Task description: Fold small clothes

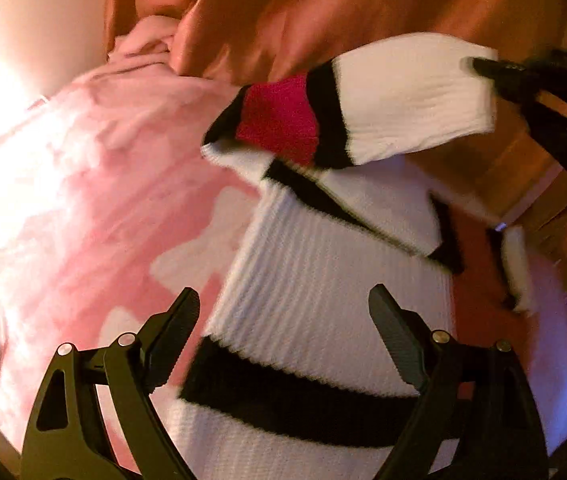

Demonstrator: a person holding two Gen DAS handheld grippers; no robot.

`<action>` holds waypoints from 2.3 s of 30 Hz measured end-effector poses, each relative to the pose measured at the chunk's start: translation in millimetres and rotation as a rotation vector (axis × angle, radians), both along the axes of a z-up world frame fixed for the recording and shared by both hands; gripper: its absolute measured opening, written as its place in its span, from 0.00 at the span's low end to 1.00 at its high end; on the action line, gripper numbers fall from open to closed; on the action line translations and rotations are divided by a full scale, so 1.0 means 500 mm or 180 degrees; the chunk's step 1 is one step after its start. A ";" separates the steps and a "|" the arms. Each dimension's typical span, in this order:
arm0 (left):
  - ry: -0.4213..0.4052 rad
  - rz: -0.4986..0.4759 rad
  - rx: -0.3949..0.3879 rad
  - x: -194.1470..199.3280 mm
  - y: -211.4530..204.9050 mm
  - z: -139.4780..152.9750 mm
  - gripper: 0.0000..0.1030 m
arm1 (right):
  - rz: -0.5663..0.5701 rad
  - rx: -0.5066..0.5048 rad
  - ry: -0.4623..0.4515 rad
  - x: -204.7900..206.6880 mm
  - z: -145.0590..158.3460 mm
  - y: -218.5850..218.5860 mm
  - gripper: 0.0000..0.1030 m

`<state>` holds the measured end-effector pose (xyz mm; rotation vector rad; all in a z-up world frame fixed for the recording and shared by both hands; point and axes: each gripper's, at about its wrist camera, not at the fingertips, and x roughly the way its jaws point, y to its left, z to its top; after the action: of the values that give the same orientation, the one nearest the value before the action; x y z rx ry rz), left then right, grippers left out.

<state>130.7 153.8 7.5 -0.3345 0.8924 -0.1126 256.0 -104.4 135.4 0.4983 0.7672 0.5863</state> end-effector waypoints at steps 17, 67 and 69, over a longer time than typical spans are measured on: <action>0.0302 -0.0111 -0.0865 0.140 -0.127 0.008 0.86 | -0.1448 -0.0715 0.1125 -0.128 -0.327 -0.389 0.15; 0.0498 0.0578 -0.0159 0.298 -0.052 -0.097 0.29 | -0.0676 -0.1411 0.0190 -0.061 -0.143 -0.144 0.18; 0.0489 0.0575 -0.0150 0.294 -0.054 -0.095 0.29 | -0.0383 -0.1329 0.0245 0.001 -0.165 -0.067 0.16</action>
<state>278.0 126.7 -39.9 -0.4708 1.0079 0.0599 256.7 -137.7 53.1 0.1799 0.8990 0.2836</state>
